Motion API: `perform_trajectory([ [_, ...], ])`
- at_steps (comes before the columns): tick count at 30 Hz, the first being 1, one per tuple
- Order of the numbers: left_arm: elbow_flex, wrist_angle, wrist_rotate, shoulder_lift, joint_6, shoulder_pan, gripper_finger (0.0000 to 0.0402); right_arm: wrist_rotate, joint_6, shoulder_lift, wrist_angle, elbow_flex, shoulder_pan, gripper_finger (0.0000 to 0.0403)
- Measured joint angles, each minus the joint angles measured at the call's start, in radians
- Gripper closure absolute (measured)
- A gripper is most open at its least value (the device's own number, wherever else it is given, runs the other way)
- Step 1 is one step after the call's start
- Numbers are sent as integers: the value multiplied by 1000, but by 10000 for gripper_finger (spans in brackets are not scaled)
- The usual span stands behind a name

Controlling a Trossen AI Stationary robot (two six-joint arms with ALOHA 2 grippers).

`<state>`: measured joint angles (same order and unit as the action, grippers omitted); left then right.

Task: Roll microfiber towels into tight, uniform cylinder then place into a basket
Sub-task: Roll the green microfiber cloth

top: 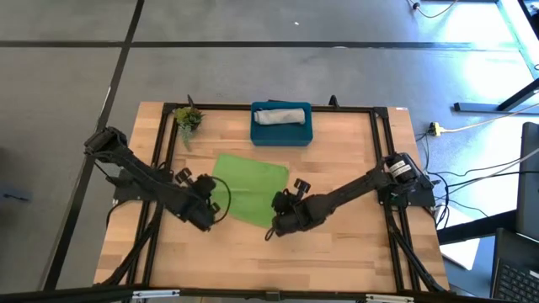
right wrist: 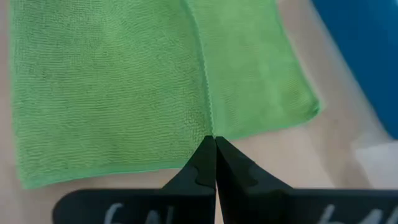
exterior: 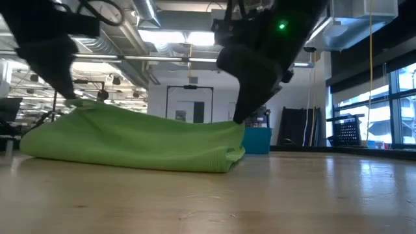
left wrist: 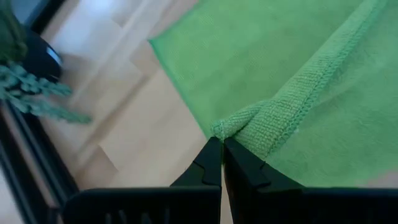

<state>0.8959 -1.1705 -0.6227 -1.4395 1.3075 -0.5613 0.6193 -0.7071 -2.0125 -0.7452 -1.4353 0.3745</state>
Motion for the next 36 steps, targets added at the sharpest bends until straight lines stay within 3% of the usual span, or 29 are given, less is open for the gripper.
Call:
perform_trajectory([
  [15, 0, 26, -96, 0, -198, 270, 401, 68, 112, 0, -13, 0, -124, 402],
  [26, 0, 168, -135, -2, -424, 390, 402, 70, 111, 0, -54, 0, -176, 402],
  [36, 0, 202, -116, -12, -497, 476, 402, 67, 87, 0, -53, 0, -205, 381],
])
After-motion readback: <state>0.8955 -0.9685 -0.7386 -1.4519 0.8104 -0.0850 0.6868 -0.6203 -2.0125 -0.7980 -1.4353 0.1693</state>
